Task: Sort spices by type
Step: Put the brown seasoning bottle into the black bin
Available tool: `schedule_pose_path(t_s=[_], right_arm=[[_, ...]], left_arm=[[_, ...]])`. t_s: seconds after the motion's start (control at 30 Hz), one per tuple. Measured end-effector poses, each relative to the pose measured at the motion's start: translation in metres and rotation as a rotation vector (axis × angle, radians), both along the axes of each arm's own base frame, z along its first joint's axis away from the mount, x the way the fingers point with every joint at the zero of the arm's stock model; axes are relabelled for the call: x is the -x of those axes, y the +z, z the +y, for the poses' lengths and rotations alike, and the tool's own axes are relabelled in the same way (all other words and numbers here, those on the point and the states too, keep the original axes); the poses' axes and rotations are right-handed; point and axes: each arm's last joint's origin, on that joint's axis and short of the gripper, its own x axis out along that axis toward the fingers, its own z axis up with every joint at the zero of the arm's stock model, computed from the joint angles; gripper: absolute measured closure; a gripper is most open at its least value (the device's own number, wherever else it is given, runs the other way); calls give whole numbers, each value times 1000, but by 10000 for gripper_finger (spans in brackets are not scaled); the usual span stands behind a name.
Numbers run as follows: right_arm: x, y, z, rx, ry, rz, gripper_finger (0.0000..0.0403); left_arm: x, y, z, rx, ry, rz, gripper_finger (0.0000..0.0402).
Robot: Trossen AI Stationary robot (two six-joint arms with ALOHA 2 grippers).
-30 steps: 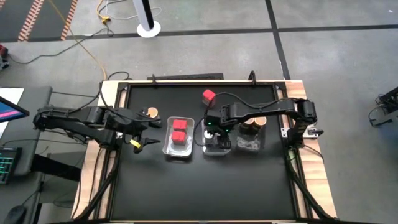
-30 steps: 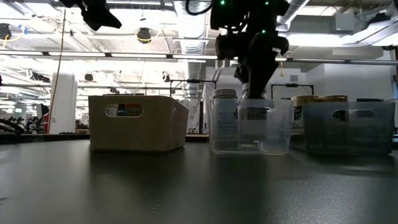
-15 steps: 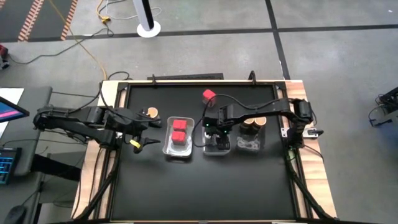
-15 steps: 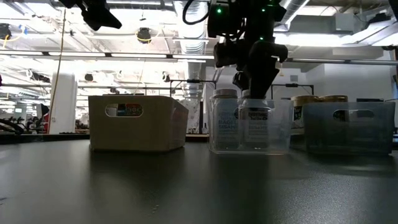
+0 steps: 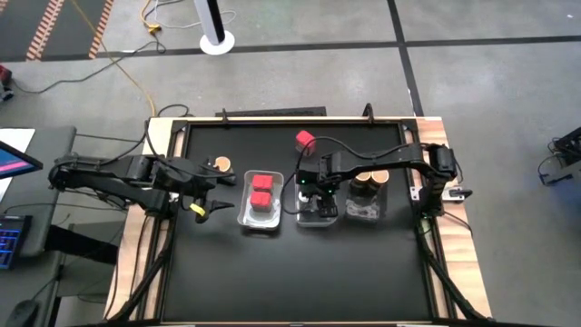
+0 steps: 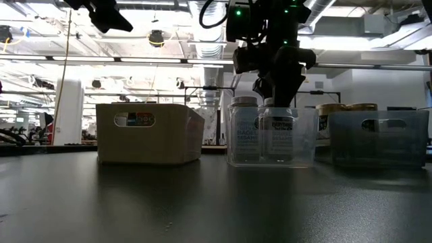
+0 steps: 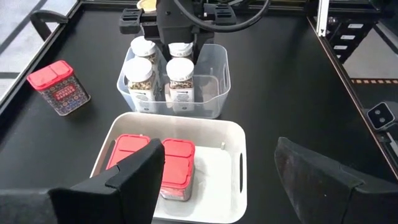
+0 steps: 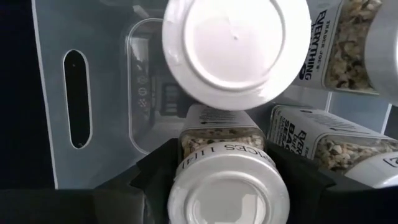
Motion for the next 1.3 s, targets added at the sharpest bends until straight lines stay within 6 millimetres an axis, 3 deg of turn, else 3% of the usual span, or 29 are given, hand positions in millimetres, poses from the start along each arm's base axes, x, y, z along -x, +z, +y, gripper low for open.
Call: schedule_pose_path(t_s=[1.3], right_arm=[[-1, 1, 0, -1, 1, -8, 152]], left_arm=[[0, -1, 0, -9, -1, 6, 109]])
